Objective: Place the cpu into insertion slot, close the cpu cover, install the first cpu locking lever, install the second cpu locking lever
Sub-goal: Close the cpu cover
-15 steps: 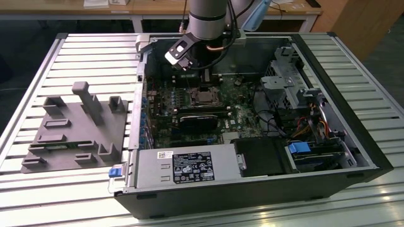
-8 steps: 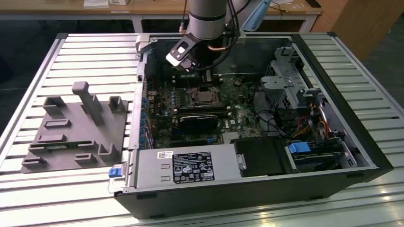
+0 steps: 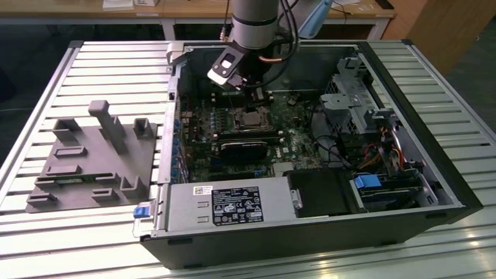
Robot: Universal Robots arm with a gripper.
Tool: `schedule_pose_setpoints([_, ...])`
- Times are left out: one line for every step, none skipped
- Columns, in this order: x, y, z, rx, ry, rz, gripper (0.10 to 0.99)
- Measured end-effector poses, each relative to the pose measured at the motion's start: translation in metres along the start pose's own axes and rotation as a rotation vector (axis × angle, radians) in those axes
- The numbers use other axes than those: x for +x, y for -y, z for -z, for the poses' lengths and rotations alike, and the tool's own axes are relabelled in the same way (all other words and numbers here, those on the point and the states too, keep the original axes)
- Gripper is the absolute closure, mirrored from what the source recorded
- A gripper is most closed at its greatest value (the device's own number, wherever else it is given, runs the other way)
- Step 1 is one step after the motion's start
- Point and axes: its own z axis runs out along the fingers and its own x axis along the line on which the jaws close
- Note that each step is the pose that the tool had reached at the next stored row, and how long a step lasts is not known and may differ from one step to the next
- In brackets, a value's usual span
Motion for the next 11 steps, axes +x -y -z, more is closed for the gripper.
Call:
schedule_pose_setpoints([0.0000,0.0000,0.0000,0.000,-0.0005,0.018,0.984])
schedule_pose_setpoints([0.0000,0.0000,0.0000,-0.001,-0.0010,0.036,0.984])
schedule_pose_setpoints([0.0000,0.0000,0.0000,-0.001,-0.0014,0.054,0.984])
schedule_pose_setpoints([0.0000,0.0000,0.0000,-0.001,-0.0018,0.072,0.984])
schedule_pose_setpoints([0.0000,0.0000,0.0000,-0.001,-0.0024,0.090,0.984])
schedule_pose_setpoints([0.0000,0.0000,0.0000,-0.001,-0.0028,0.108,0.984])
schedule_pose_setpoints([0.0000,0.0000,0.0000,-0.002,-0.0033,0.127,0.984])
schedule_pose_setpoints([0.0000,0.0000,0.0000,-0.002,-0.0038,0.145,0.984])
schedule_pose_setpoints([0.0000,0.0000,0.0000,-0.002,-0.0042,0.163,0.984])
schedule_pose_setpoints([0.0000,0.0000,0.0000,-0.002,-0.0047,0.181,0.984])
schedule_pose_setpoints([0.0000,0.0000,0.0000,-0.003,-0.0052,0.199,0.984])
